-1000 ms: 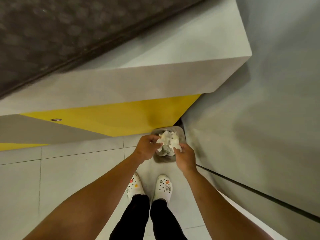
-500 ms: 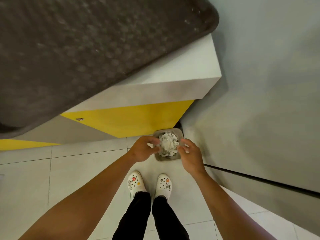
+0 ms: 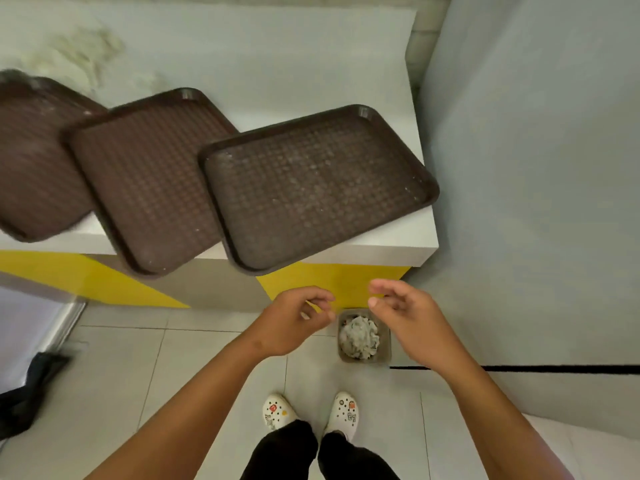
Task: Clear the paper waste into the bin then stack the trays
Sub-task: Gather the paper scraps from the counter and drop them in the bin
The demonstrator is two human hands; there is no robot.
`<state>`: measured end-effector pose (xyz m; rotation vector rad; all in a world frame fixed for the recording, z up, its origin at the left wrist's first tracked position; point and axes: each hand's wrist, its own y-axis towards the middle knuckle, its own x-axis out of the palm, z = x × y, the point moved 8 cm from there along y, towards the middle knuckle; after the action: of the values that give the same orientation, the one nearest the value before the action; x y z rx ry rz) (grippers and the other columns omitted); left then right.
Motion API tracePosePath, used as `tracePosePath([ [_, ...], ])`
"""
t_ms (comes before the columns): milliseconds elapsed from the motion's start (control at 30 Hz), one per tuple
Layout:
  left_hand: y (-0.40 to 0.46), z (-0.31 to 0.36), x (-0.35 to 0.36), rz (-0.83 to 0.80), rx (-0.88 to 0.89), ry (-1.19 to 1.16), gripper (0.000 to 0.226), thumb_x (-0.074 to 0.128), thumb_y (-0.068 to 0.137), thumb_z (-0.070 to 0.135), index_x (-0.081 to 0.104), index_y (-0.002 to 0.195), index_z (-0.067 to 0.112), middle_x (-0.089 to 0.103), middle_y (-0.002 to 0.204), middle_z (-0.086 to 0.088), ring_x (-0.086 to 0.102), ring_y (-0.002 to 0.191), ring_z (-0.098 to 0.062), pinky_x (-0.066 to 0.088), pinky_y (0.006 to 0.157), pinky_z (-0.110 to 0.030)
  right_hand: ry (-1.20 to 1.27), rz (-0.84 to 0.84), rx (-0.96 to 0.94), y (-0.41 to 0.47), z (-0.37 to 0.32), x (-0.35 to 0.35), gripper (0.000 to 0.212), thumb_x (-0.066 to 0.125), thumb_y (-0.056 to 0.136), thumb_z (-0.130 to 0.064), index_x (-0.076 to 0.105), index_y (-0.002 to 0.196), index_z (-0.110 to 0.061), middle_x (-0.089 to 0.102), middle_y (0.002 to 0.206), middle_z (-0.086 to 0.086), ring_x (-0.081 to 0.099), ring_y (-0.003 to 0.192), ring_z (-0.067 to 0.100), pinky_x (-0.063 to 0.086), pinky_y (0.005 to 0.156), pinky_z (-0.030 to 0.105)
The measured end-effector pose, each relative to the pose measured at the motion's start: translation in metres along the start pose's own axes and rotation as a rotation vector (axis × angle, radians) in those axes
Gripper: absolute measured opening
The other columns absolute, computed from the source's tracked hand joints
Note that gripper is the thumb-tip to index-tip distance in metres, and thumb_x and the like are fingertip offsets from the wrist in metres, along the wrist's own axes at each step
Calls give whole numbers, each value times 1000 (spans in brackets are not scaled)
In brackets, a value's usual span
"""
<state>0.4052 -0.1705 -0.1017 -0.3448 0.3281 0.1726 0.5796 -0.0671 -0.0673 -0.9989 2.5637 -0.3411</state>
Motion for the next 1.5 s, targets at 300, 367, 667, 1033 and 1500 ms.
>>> tracePosePath([
  [300, -80, 54, -147, 230, 112, 106, 29, 72, 90, 28, 67, 119, 30, 68, 111, 11, 65, 90, -9, 50, 71, -16, -210, -193, -222, 6, -134, 73, 28, 71, 93, -21, 69, 119, -30, 72, 111, -17, 67, 96, 0, 50, 85, 15],
  [367, -96, 55, -178, 268, 120, 138, 29, 73, 90, 28, 67, 118, 31, 69, 111, 11, 65, 93, -12, 52, 72, -16, -247, -228, -271, 10, -160, 95, 29, 71, 93, -21, 68, 121, -29, 71, 113, -15, 67, 98, -1, 50, 86, 14],
  [667, -123, 51, -297, 358, 139, 316, 28, 73, 89, 29, 68, 116, 31, 66, 104, 16, 65, 88, -10, 52, 71, -20, -339, -311, -443, 38, -250, 173, 34, 68, 95, -29, 65, 129, -32, 68, 119, -19, 65, 106, -1, 53, 97, 28],
  [1033, -82, 28, -418, 431, 136, 372, 27, 72, 90, 30, 66, 116, 32, 65, 103, 16, 63, 80, -6, 54, 77, -22, -456, -364, -443, 134, -288, 223, 35, 68, 94, -36, 64, 128, -36, 67, 118, -24, 65, 103, -5, 52, 95, 23],
  [1500, 30, -22, -566, 454, 10, 429, 44, 70, 91, 34, 58, 132, 29, 64, 112, 14, 65, 91, -9, 55, 91, -33, -718, -464, -476, 307, -360, 267, 42, 66, 94, -40, 57, 135, -40, 63, 124, -22, 65, 102, -5, 52, 100, 30],
])
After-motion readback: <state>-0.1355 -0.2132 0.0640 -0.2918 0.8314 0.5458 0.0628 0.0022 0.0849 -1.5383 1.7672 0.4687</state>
